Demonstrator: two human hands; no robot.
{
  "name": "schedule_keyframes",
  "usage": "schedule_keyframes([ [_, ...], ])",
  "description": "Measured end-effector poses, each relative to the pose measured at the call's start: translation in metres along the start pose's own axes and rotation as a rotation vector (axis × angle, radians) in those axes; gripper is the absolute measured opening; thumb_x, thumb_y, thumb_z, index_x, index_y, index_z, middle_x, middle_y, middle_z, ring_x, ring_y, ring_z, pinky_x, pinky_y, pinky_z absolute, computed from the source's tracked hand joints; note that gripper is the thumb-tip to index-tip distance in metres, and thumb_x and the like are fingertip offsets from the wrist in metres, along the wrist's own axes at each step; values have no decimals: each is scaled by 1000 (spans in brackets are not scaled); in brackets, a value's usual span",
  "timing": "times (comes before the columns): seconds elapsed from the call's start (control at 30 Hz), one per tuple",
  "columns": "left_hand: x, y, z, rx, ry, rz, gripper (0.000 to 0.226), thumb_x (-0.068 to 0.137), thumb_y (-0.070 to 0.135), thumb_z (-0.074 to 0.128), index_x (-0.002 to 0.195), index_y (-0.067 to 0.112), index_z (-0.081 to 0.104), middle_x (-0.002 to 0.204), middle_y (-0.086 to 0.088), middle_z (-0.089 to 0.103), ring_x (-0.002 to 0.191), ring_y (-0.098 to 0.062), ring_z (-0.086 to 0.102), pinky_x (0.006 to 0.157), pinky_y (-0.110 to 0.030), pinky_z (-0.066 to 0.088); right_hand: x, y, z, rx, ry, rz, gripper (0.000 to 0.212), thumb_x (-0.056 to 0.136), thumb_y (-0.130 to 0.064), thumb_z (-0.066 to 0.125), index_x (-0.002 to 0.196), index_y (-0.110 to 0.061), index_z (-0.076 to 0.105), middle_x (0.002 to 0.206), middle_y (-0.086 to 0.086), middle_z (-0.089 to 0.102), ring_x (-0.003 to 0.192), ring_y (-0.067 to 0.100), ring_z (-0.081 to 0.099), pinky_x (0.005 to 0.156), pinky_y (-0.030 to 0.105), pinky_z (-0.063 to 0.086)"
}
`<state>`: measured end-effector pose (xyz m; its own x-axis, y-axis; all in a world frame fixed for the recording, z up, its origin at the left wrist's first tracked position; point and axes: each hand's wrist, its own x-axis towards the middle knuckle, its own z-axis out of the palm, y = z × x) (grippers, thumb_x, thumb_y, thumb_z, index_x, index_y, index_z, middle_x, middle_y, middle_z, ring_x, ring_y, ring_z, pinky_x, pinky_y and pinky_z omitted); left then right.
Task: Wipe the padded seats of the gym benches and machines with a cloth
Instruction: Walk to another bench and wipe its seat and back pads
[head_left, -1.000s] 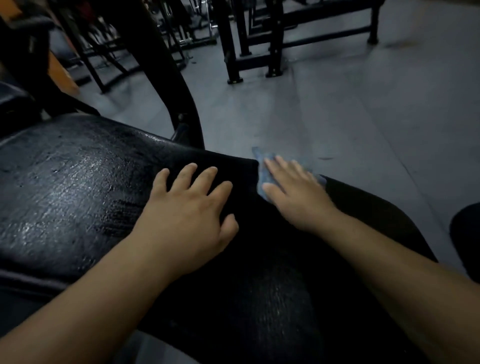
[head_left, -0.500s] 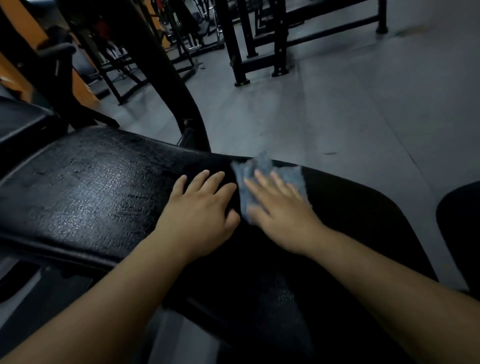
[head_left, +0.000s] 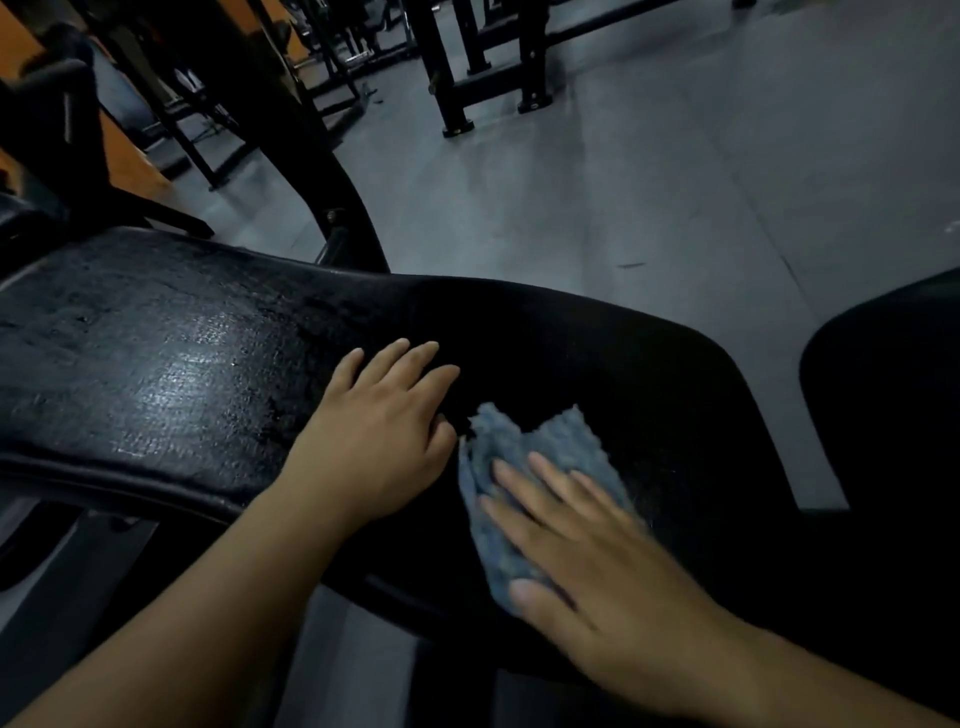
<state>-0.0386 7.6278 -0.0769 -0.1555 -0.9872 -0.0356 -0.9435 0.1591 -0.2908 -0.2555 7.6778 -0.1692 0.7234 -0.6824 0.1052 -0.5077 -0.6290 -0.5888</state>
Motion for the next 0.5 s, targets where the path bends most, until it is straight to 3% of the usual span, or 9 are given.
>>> schedule_keyframes([
  [0.07,1,2,-1,4,-5,-8,76,81,50,12,149,29,40,161,2,30,151,-19,20,122,-50,15,4,21,-5,-5,30,80,68,88,-76,1,152,-53,-5,156,-31,-27,143,-4,-31,122,31,-11],
  [0.17,2,3,-2,9,-5,-19,77,80,49,12,148,29,40,161,2,30,150,-19,20,122,-49,15,35,-1,-3,-17,139,208,75,87,-71,2,157,-44,4,165,-17,-15,150,11,-23,124,42,-5],
  [0.27,-1,4,-1,9,-3,-13,76,81,48,13,148,28,42,160,2,32,150,-20,22,121,-50,16,9,-37,19,-69,165,1,63,97,-59,22,154,-34,27,166,-5,17,153,24,12,120,41,11],
  [0.33,-5,5,1,26,3,11,71,83,47,16,146,27,45,158,1,36,148,-22,27,120,-51,21,-19,-18,27,-129,151,-78,55,103,-56,21,153,-34,31,163,-5,29,149,22,29,111,35,23],
  [0.4,-10,7,3,33,7,29,67,86,46,21,143,26,48,156,0,41,146,-23,32,117,-53,26,-22,18,19,-128,171,13,61,103,-60,10,156,-35,26,164,-7,24,151,18,25,114,33,23],
  [0.5,-12,11,4,50,-5,52,64,88,46,23,142,25,49,154,-1,42,145,-24,34,116,-55,28,20,40,0,10,187,302,79,87,-74,-1,158,-40,3,166,-14,-7,153,11,-12,124,39,1],
])
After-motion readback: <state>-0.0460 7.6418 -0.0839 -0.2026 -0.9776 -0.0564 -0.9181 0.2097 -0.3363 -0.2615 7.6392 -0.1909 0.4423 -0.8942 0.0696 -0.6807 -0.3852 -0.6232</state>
